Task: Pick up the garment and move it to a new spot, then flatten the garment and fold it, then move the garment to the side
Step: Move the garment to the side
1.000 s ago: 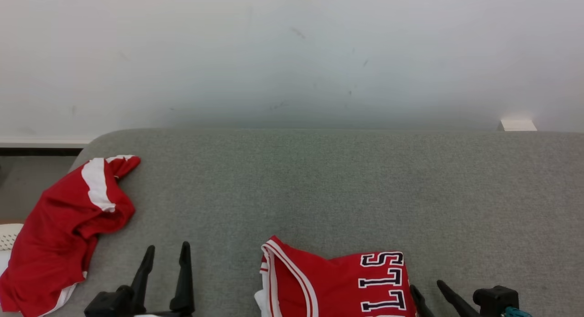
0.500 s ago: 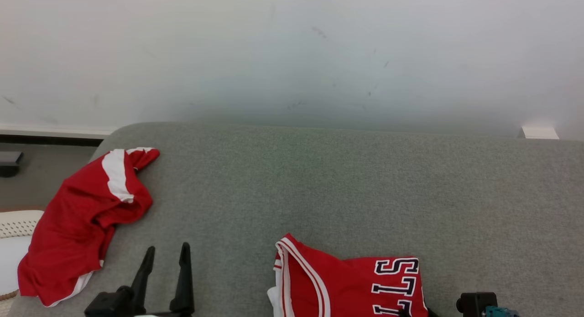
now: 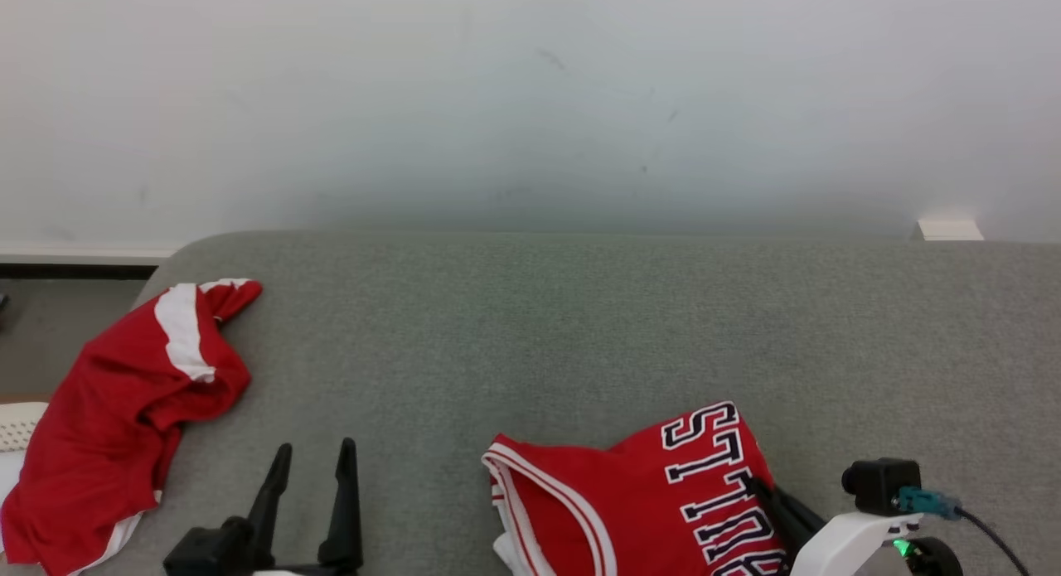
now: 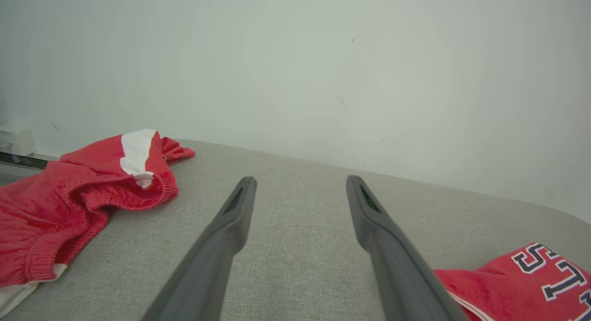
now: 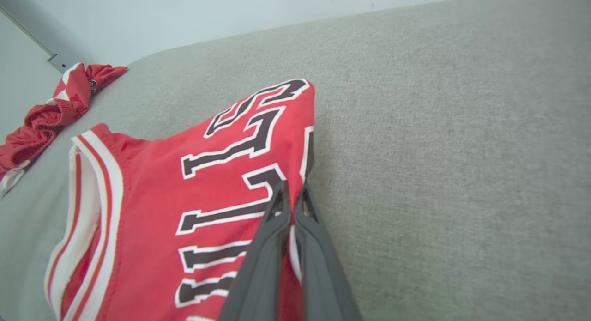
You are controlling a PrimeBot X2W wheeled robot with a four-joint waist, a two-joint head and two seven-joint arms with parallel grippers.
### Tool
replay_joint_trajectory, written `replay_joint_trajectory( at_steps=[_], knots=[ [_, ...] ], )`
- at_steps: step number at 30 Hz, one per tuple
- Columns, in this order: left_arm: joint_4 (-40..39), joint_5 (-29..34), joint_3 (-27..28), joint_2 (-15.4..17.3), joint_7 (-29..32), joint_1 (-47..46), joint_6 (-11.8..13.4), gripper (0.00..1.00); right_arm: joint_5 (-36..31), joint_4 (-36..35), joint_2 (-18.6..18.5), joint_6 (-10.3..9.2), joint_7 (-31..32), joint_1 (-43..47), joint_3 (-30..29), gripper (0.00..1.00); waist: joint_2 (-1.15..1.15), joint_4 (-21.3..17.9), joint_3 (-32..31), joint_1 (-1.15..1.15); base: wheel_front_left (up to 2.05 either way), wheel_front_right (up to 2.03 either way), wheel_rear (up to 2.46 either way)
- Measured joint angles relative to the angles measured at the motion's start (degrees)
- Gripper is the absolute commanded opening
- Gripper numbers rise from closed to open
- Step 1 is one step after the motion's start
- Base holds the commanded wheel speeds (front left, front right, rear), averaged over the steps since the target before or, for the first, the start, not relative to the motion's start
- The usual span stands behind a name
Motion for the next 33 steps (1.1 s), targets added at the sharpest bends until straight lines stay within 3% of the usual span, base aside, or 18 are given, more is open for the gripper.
replay_joint_trajectory(
  at_steps=[7,14,27,33],
  knots=[
    [-0.8,0.0,-2.8,0.0,0.0,-2.6,-0.6,1.00,0.0,-1.2,-4.1,0.00,-0.2,-4.9,-1.2,0.00,0.00,-3.6,0.2,0.00,0.00,0.00,0.00],
    [-0.3,0.0,-6.6,0.0,0.0,-5.0,-1.2,1.00,0.6,-0.6,-5.9,-0.01,-2.1,-8.4,-4.3,0.00,0.00,-9.1,0.6,0.00,0.00,0.00,0.00],
    [1.4,0.0,-12.3,0.0,0.0,-8.0,-1.2,1.00,1.7,0.1,-7.3,-0.01,-4.8,-9.8,-7.4,0.00,0.00,-21.1,3.0,0.00,0.00,0.00,0.00],
    [1.8,0.0,-14.4,0.0,0.0,-9.9,-1.0,1.00,3.0,0.2,-7.3,-0.01,-6.1,-11.2,-7.6,0.00,0.00,-23.3,5.8,0.00,0.00,0.00,0.00]
  ],
)
